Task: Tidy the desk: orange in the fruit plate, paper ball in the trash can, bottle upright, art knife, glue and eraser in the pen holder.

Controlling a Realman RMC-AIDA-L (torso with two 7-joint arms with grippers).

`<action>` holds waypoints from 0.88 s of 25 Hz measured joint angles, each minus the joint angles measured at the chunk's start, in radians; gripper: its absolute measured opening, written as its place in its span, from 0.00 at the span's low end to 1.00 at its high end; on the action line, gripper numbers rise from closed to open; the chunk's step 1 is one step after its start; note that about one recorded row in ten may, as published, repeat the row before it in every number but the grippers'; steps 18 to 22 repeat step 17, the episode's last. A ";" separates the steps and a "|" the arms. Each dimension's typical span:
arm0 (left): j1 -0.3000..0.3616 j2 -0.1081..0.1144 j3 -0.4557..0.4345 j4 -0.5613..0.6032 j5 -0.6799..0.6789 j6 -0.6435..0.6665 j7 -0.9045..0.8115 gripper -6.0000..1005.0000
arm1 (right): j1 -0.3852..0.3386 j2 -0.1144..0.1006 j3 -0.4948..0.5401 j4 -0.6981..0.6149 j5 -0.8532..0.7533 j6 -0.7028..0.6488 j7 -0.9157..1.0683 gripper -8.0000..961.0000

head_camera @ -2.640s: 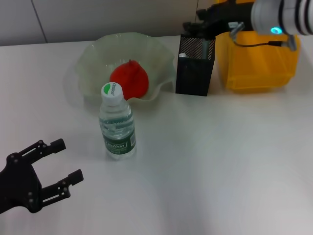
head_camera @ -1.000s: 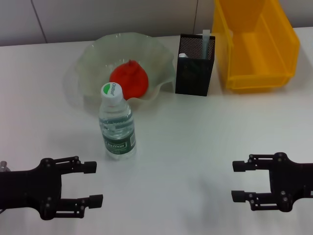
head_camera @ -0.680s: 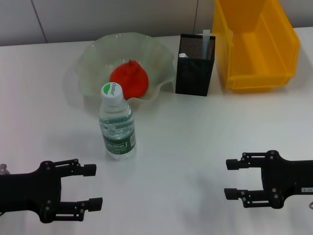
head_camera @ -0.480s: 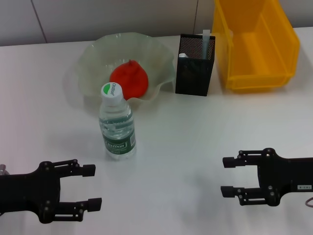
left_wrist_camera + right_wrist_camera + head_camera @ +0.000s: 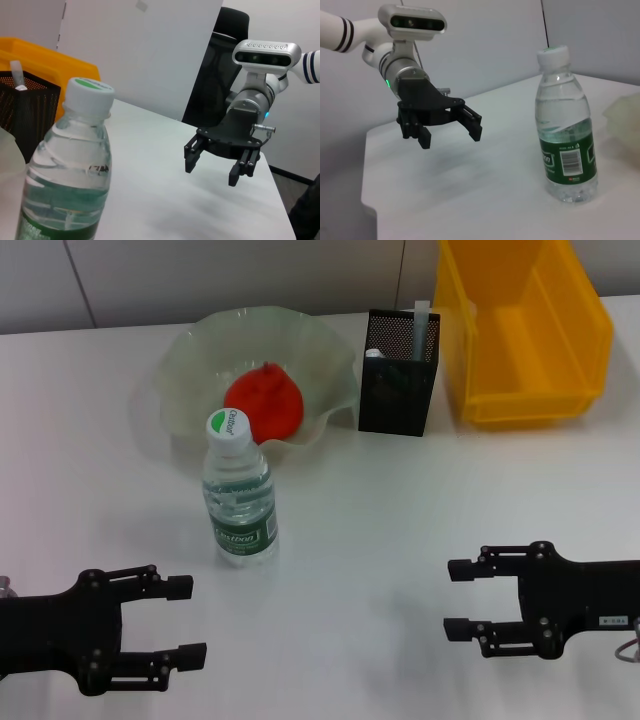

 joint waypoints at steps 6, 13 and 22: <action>0.000 0.000 -0.002 0.000 0.000 0.000 0.000 0.80 | 0.007 0.001 -0.002 0.015 0.000 0.010 0.000 0.72; 0.000 -0.002 -0.005 0.001 0.000 -0.010 0.000 0.80 | 0.013 0.001 0.006 0.018 0.002 0.010 0.000 0.72; -0.002 -0.003 -0.005 0.002 0.000 -0.012 0.001 0.80 | 0.013 0.001 0.007 0.019 0.006 0.010 0.000 0.72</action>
